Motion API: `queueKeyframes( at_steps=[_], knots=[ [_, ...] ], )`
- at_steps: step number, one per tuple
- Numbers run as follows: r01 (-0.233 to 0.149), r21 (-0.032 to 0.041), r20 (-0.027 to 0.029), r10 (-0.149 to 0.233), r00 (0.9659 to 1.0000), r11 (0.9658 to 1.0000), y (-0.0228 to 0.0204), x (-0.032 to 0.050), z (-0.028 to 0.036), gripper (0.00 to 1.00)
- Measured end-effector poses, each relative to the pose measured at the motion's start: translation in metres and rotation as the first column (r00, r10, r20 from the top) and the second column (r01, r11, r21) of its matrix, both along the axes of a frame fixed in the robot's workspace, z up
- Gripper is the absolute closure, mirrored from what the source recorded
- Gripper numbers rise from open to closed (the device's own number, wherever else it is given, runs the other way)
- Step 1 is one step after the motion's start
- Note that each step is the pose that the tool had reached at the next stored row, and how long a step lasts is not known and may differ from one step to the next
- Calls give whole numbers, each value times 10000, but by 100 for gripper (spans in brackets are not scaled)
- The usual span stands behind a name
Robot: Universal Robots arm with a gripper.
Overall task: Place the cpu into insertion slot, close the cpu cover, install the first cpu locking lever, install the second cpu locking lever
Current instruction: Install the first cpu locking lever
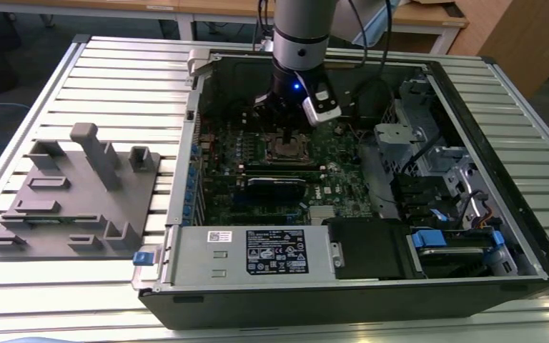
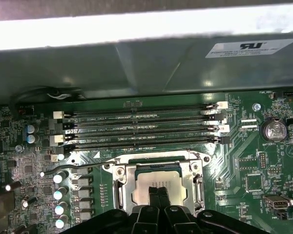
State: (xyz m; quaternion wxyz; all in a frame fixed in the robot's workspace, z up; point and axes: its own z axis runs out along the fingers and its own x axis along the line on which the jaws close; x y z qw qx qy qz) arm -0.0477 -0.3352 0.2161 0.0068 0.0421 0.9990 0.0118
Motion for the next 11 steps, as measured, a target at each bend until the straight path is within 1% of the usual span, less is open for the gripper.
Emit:
queueKeyframes(
  at_steps=[11],
  knots=[
    [0,-3,-2,0,10000,10000,0,0,55,90]
  ],
)
